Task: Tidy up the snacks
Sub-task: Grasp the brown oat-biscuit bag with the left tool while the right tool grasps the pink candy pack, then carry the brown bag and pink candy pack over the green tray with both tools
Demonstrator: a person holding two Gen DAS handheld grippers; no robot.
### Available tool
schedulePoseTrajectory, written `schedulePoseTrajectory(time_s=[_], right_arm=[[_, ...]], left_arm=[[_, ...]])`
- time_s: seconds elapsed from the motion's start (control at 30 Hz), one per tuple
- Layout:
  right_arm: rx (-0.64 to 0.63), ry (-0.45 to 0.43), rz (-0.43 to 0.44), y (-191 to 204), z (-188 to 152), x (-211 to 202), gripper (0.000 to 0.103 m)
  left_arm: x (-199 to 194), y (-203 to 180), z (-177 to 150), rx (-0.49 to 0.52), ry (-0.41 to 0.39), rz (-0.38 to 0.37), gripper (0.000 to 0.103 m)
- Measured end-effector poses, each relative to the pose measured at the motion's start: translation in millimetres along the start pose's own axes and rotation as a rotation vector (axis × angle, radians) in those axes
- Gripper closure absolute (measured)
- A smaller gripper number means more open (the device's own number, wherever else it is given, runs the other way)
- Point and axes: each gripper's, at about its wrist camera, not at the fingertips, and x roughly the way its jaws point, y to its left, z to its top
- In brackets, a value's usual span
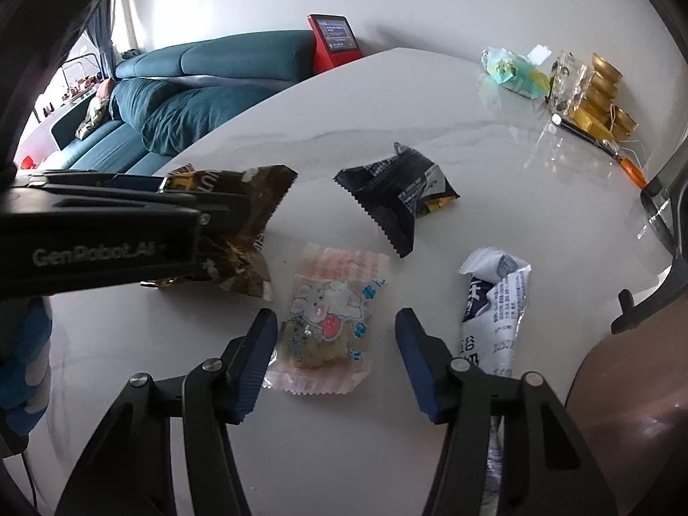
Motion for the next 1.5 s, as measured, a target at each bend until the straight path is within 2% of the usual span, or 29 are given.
schedulePoseTrajectory(time_s=[0.1,0.13,0.33,0.43,0.5,0.67,0.8,0.9,1.0,1.5], right_arm=[[0.005,0.001,-0.003,-1.3,2.0,1.3,0.005],[0.004,0.001,-0.004,-1.5,2.4,1.9,0.01],[0.015,0.003,0.003,-1.9,4.1,2.3,0.023],[0.019,0.001,0.008,-3.1,4.6,2.2,0.029],[0.022,0.001,0.009,-3.4,4.5,2.3,0.029],[0.028,0.003,0.012,-3.6,4.7,2.1,0.03],[0.041,0.0,0.026,-6.0,4.9,1.7,0.046],[0.045,-0.001,0.035,-6.3,4.8,1.9,0.051],[0.044,-0.002,0.037,-5.9,5.0,2.2,0.052],[0.036,-0.033,0.042,-0.4,4.8,-18.0,0.054]], left_arm=[[0.2,0.2,-0.9,-0.006,-0.001,-0.002,0.046],[0.3,0.0,-1.0,-0.007,-0.002,0.0,0.046],[1.7,0.7,-1.5,-0.013,-0.009,-0.004,0.047],[1.6,1.4,-2.7,-0.008,-0.011,-0.016,0.049],[1.4,1.7,-3.3,-0.01,-0.01,-0.034,0.057],[1.2,-2.8,-2.8,0.009,-0.017,-0.039,0.062],[0.2,-2.3,-3.4,0.009,-0.025,-0.048,0.069],[-1.4,-3.4,-5.1,0.022,-0.033,-0.05,0.072],[-3.6,-3.8,-6.2,0.031,-0.038,-0.048,0.075],[-22.7,-5.7,-14.7,0.073,-0.063,-0.029,0.077]])
